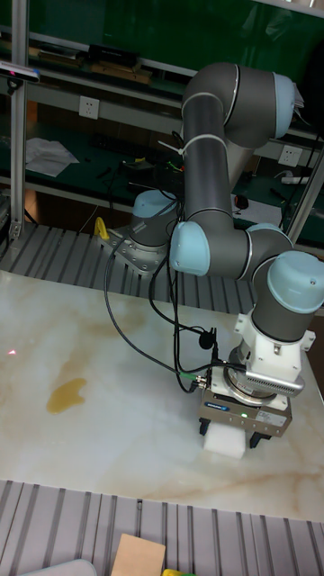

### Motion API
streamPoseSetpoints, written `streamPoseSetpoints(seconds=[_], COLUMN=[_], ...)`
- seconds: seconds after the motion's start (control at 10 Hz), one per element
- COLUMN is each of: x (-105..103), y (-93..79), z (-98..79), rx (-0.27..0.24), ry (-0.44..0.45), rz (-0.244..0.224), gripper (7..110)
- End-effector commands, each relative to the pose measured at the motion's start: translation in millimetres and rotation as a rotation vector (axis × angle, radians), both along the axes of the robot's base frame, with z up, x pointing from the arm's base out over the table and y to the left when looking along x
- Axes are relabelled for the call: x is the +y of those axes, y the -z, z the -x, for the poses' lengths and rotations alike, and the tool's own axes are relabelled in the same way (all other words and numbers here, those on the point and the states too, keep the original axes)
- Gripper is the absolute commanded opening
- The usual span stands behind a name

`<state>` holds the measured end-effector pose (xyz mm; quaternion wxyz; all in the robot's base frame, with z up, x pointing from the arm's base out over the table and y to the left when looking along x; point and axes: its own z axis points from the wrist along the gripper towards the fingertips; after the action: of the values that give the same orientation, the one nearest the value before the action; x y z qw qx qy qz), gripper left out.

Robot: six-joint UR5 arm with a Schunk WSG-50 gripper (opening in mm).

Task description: Clean the tabletop with a sponge

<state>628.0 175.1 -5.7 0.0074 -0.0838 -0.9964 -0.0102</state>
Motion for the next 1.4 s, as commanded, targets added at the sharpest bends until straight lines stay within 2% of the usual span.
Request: streamPoseSetpoints(seconds=[0.0,0.1,0.2,0.4,1.0,1.2,1.3], x=[-1.7,-4.8,-4.0,0.0,1.4,2.0,0.9], y=[-3.3,-3.2,-3.8,-5.0,-2.4,-2.0,-1.7], z=[7.7,9.2,9.5,11.3,4.9,5.3,7.1], rx=[0.033,0.038,0.036,0.030,0.016,0.024,0.036], ry=[0.060,0.069,0.070,0.072,0.058,0.092,0.124], rz=[0.007,0.021,0.012,-0.003,-0.006,-0.005,0.006], gripper=[88,88,66,66,66,66,22])
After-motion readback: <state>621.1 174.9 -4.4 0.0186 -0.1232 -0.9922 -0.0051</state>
